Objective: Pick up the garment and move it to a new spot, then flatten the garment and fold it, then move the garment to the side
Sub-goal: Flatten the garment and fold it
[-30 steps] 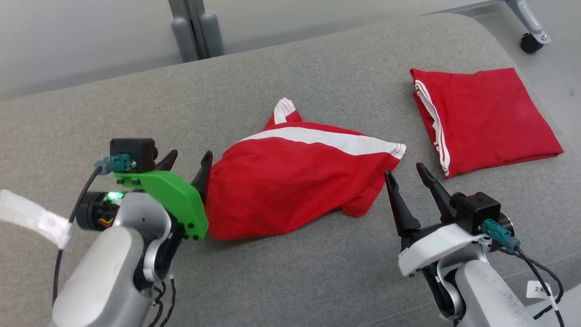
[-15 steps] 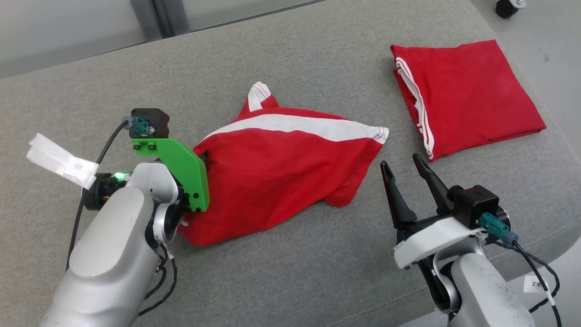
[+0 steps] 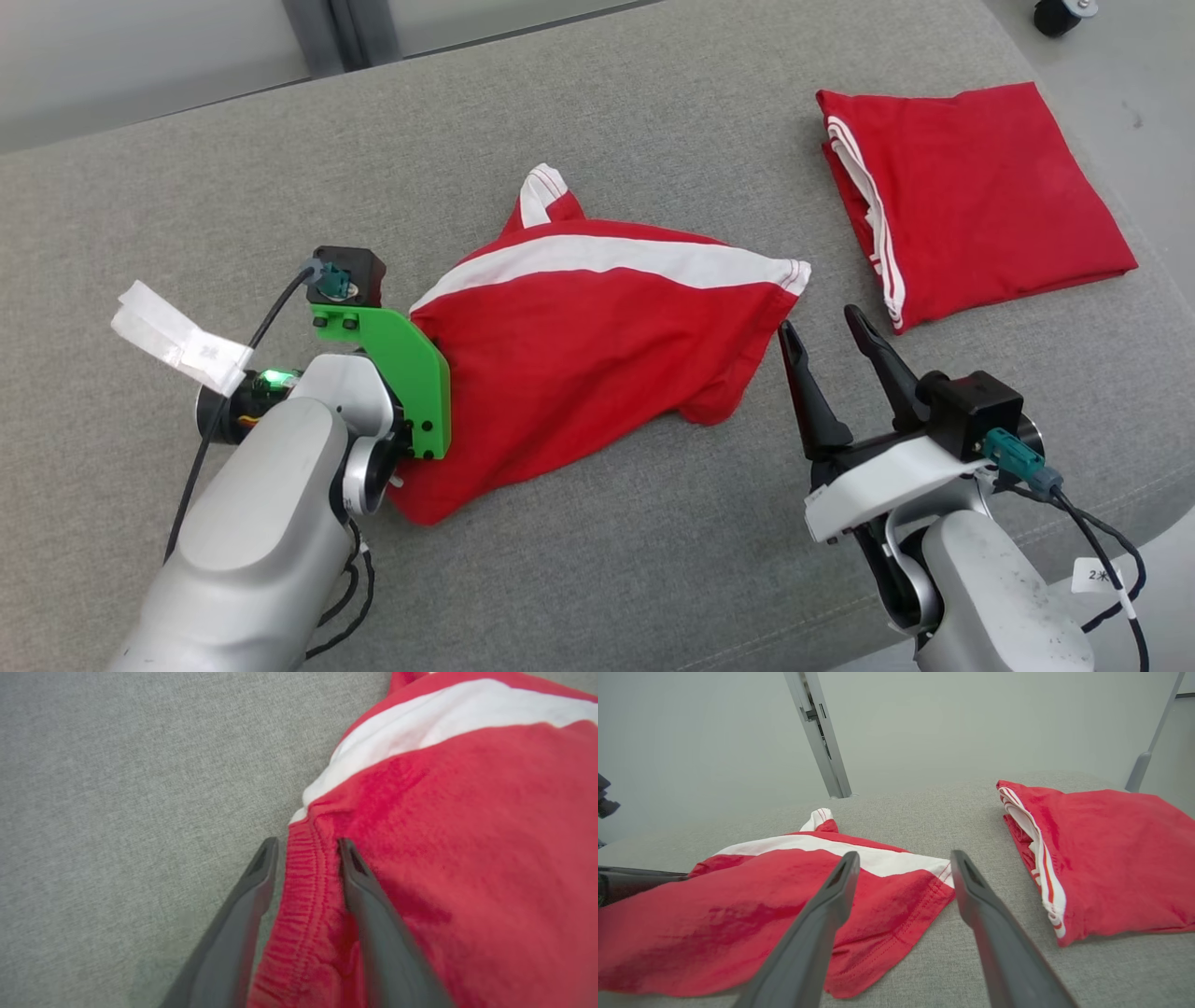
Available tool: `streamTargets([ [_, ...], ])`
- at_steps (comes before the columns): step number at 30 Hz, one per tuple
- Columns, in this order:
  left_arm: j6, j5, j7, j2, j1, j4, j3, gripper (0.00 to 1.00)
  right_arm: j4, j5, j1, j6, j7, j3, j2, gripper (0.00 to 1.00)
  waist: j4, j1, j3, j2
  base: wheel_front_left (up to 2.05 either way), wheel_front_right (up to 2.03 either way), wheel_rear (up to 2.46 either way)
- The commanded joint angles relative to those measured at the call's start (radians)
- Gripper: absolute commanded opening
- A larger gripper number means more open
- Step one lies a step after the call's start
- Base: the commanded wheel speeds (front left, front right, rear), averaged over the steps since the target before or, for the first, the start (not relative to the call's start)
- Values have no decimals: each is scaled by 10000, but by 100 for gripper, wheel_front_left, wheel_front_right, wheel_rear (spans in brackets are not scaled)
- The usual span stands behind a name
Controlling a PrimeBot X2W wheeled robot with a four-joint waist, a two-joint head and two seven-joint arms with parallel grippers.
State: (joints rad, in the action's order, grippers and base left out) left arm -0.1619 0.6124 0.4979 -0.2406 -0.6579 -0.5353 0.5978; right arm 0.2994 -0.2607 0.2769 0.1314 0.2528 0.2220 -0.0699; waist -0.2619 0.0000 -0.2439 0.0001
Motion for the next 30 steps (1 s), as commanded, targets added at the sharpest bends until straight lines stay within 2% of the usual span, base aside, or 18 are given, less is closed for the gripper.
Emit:
streamTargets([
  [1, 49, -23, -73, 10, -133, -122, -7, 0, 36, 44, 114, -16, 64, 2, 33, 100, 11, 0, 9, -1, 0, 0, 0],
  [7, 187, -73, -791, 166, -351, -242, -67, 0, 97, 31, 130, -16, 65, 7, 46, 100, 0, 0, 81, -1, 0, 0, 0],
  [11, 338, -343, -2286, 354, -807, -21, -207, 0, 154, 0, 145, -16, 77, 27, 55, 100, -42, 0, 158, -1, 0, 0, 0],
  [18, 1019, -484, -5103, 1228, -1795, 551, -321, 0, 288, -42, 36, -16, 104, 21, 74, 100, -74, 0, 433, -1, 0, 0, 0],
  [22, 1237, -378, -5877, 1535, -1871, 881, -212, 0, 340, -25, -115, -16, 108, -59, 65, 100, 18, 0, 644, -1, 0, 0, 0],
  [25, 1018, -425, -6051, 1437, -1365, 991, -167, 0, 317, -23, -257, -16, 113, -99, 33, 100, 142, 0, 789, -1, 0, 0, 0],
  [30, 290, -575, -6363, 656, 552, 1330, -229, 0, 243, 8, -459, -16, 57, -147, -26, 100, 498, 0, 956, -1, 0, 0, 0],
])
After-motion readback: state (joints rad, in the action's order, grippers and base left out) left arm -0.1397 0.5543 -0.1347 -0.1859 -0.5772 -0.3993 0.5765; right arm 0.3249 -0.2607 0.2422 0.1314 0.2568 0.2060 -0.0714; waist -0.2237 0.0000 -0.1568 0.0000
